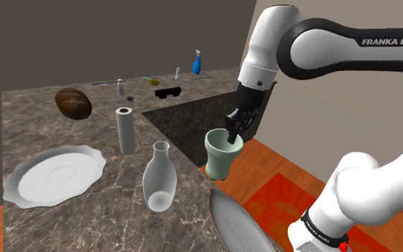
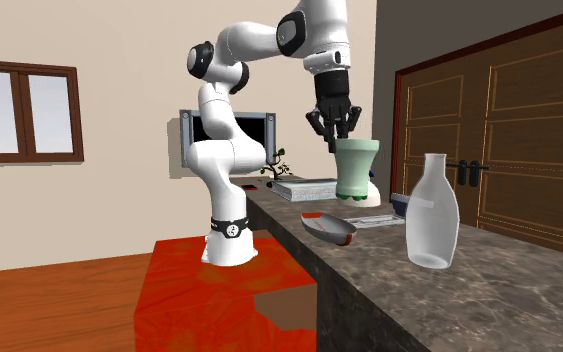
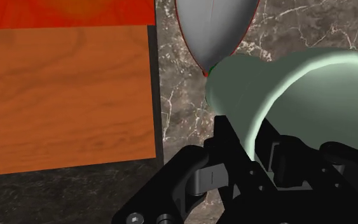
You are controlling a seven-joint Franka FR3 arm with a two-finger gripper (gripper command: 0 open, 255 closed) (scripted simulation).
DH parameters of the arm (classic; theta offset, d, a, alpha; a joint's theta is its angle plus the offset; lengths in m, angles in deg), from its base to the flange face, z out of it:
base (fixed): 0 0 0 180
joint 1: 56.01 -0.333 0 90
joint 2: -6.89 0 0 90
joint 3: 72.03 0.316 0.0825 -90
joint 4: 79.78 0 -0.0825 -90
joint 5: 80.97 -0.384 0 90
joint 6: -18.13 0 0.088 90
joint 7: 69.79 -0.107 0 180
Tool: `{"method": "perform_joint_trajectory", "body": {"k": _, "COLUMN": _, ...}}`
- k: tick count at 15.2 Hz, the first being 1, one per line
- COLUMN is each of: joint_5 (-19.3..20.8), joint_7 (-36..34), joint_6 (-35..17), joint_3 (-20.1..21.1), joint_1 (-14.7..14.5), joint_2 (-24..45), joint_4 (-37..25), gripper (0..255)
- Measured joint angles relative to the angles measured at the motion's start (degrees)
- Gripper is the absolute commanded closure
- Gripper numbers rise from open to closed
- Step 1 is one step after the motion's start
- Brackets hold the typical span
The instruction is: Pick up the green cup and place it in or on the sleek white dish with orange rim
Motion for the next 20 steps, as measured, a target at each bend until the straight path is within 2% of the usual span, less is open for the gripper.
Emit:
{"method": "perform_joint_trajectory", "body": {"k": 5, "joint_5": -2.4, "joint_7": -3.3, "joint_6": 5.2, "joint_3": 1.2, "joint_1": -2.9, "joint_2": -10.6, "joint_4": 4.9, "gripper": 255}}
{"method": "perform_joint_trajectory", "body": {"k": 11, "joint_5": -4.9, "joint_7": -8.3, "joint_6": 13.4, "joint_3": 2.5, "joint_1": -6.3, "joint_2": -21.6, "joint_4": 6.7, "gripper": 255}}
{"method": "perform_joint_trajectory", "body": {"k": 20, "joint_5": -7.1, "joint_7": -8.4, "joint_6": 9.6, "joint_3": 4.5, "joint_1": -7.6, "joint_2": -24.7, "joint_4": 13.6, "gripper": 255}}
